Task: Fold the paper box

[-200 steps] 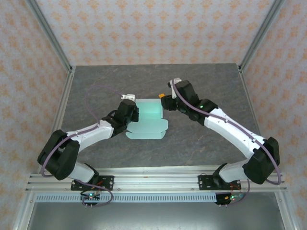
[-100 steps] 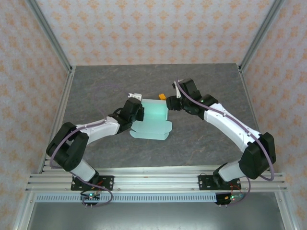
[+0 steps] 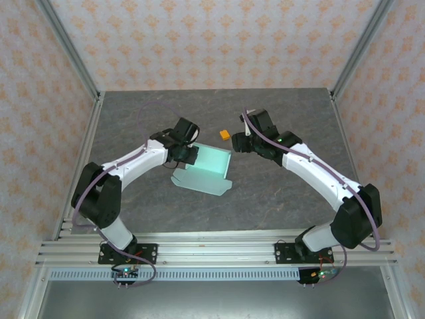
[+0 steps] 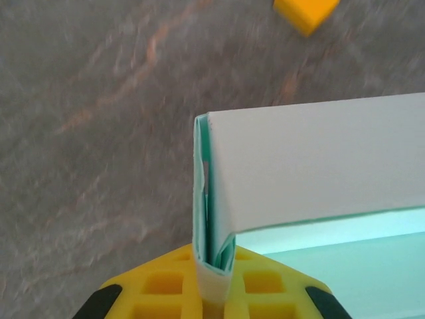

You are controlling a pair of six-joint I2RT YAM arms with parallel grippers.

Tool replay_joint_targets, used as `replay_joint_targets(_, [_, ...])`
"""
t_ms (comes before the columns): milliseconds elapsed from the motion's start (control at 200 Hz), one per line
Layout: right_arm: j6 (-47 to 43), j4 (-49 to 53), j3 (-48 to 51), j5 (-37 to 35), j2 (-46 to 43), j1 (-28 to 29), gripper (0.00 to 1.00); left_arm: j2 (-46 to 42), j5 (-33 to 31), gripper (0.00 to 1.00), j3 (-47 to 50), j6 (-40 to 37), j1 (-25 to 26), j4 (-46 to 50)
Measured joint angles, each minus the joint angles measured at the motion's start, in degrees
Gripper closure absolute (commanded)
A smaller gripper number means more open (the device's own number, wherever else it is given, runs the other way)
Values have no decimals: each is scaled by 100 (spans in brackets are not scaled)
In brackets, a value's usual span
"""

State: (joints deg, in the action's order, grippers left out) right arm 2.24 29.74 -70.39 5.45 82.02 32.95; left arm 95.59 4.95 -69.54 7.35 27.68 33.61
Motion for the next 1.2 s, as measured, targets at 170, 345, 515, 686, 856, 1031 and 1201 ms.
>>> replay_joint_targets(170, [-66,-2,181,-192,-83,0,46,413,337,90,-476,-348,-192,925])
replay_joint_targets(345, [-87,-4,437,-363,-216,0,46,876,662,89,-1239,-841,-256,1729])
replay_joint_targets(515, [-83,2,605,-461,-225,0,46,1633,717,89,-2157,-1307,-256,2420])
replay_joint_targets(686, [-37,-2,717,-315,-227,-68,45,2459,708,89,-3038,-1836,-223,3093])
replay_joint_targets(856, [81,35,988,-116,-258,-273,45,3217,597,87,-4332,-2494,13,3851])
replay_joint_targets(1031, [114,170,1126,-114,-466,-313,45,4103,483,83,-5860,-3014,214,4583])
replay_joint_targets(1201, [168,243,1198,-122,-669,-391,45,4953,361,81,-7217,-3392,363,5219])
